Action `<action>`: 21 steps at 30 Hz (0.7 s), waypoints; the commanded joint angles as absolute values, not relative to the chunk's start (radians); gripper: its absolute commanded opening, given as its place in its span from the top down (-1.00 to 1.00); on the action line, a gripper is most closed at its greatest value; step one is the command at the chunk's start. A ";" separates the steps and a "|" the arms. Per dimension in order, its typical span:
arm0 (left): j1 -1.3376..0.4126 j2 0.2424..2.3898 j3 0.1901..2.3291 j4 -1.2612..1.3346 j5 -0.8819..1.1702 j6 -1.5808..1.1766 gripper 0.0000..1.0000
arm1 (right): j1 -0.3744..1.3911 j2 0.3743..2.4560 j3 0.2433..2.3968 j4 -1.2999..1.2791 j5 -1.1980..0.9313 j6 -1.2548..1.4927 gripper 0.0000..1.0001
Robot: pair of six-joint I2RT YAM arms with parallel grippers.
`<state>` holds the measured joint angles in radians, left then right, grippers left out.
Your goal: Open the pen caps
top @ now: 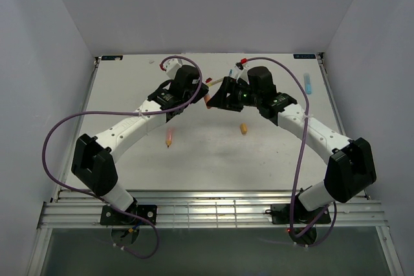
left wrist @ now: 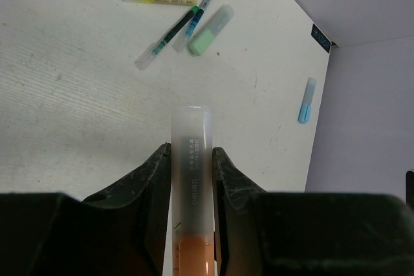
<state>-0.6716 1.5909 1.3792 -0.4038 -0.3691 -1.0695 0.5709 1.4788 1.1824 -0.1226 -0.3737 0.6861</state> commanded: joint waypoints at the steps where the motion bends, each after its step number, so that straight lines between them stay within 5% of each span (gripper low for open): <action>1: -0.676 1.520 1.393 -0.402 -0.357 -1.088 1.00 | 0.571 1.489 1.218 -0.060 -0.394 0.712 -0.35; 7: -0.681 1.513 1.382 -0.405 -0.354 -1.083 1.00 | 0.577 1.526 1.236 -0.048 -0.397 0.721 -0.30; 11: -0.684 1.506 1.370 -0.403 -0.359 -1.083 1.00 | 0.589 1.551 1.253 -0.049 -0.408 0.729 -0.04; 16: -0.684 1.511 1.365 -0.405 -0.351 -1.086 1.00 | 0.610 1.568 1.256 -0.048 -0.400 0.727 0.04; 19: -0.687 1.511 1.359 -0.403 -0.348 -1.094 1.00 | 0.612 1.580 1.269 -0.051 -0.411 0.727 0.34; 21: -0.687 1.505 1.353 -0.403 -0.345 -1.091 1.00 | 0.615 1.583 1.279 -0.060 -0.414 0.721 0.83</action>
